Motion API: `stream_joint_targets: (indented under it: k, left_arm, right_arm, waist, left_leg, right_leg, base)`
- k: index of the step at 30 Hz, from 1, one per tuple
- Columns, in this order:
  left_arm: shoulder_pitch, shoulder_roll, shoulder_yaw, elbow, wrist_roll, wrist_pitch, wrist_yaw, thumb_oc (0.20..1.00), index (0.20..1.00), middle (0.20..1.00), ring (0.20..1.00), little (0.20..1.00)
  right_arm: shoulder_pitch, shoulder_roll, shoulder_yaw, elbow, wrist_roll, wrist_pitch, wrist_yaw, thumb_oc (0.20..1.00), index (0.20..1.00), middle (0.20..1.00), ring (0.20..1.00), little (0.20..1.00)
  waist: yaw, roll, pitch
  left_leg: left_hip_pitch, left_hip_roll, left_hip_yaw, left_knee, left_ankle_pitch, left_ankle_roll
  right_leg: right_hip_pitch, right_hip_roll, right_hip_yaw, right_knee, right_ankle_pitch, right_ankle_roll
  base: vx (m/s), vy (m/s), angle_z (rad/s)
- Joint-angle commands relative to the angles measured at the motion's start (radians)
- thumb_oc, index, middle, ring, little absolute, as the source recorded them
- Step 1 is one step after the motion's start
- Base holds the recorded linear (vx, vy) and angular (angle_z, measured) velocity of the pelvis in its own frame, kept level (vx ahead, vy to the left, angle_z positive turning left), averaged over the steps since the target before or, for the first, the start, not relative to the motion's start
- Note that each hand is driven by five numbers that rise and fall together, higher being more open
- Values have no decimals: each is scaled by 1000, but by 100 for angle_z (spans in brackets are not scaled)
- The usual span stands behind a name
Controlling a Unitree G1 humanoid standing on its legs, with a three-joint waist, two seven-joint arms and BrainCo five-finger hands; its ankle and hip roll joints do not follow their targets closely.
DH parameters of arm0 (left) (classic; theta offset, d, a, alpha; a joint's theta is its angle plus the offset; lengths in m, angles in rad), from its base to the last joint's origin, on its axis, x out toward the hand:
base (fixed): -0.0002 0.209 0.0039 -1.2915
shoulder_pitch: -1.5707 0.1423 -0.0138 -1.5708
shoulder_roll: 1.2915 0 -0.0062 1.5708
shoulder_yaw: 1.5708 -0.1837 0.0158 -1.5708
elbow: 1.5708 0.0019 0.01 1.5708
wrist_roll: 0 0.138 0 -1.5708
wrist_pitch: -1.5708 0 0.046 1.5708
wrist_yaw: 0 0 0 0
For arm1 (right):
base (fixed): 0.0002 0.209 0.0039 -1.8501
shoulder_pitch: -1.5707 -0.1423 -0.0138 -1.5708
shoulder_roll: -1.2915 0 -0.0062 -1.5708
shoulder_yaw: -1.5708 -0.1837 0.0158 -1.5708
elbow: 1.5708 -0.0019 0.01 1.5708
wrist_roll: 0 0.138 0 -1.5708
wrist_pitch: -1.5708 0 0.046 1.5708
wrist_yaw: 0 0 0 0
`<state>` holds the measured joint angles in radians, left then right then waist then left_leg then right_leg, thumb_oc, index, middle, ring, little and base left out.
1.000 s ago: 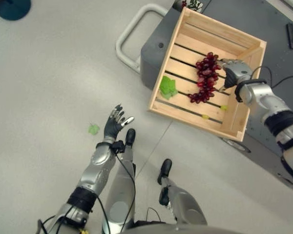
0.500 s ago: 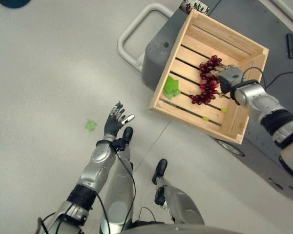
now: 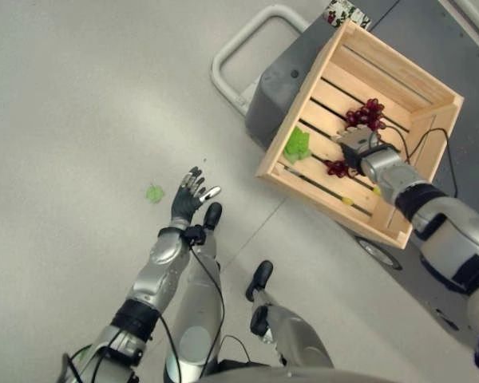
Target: Pick up the fruits from the basket on one side to the basket on the other side
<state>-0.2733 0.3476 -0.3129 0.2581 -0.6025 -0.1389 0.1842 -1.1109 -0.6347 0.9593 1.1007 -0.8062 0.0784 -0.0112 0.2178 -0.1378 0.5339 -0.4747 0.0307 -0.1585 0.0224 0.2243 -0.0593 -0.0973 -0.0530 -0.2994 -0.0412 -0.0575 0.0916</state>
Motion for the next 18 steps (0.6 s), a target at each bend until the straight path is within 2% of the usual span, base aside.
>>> stream_joint_targets:
  k: [1,6,10,18]
  left_arm:
    - [-26,10,-38,-83,30,-32,-40,1000,1000,1000,1000,1000]
    - [-54,32,-71,-153,24,-40,-82,1000,1000,1000,1000,1000]
    - [-51,34,-78,-172,13,-43,-94,1000,1000,1000,1000,1000]
    - [-43,29,-68,-160,11,-37,-101,1000,1000,1000,1000,1000]
  right_arm:
    - [-35,-45,28,39,-46,41,-18,1000,1000,1000,1000,1000]
    - [-16,-63,32,111,-83,51,-26,1000,1000,1000,1000,1000]
    - [-1,-85,38,128,-109,52,-15,1000,1000,1000,1000,1000]
    - [59,-131,21,119,-139,45,0,1000,1000,1000,1000,1000]
  waist:
    - [20,-11,-14]
    - [28,17,-14]
    - [27,27,-14]
    - [12,26,-14]
  left_leg:
    - [-6,54,11,69,-132,-89]
    - [-19,46,2,69,-129,-91]
    - [-25,42,-1,69,-128,-91]
    - [-33,42,-3,70,-126,-94]
  right_leg:
    - [-73,-74,-5,121,-97,50]
    - [-82,-79,-16,123,-98,49]
    - [-85,-81,-22,125,-99,49]
    - [-89,-83,-25,127,-104,49]
  base:
    - [-3,6,13]
    - [-4,12,5]
    - [5,7,8]
    - [6,-2,5]
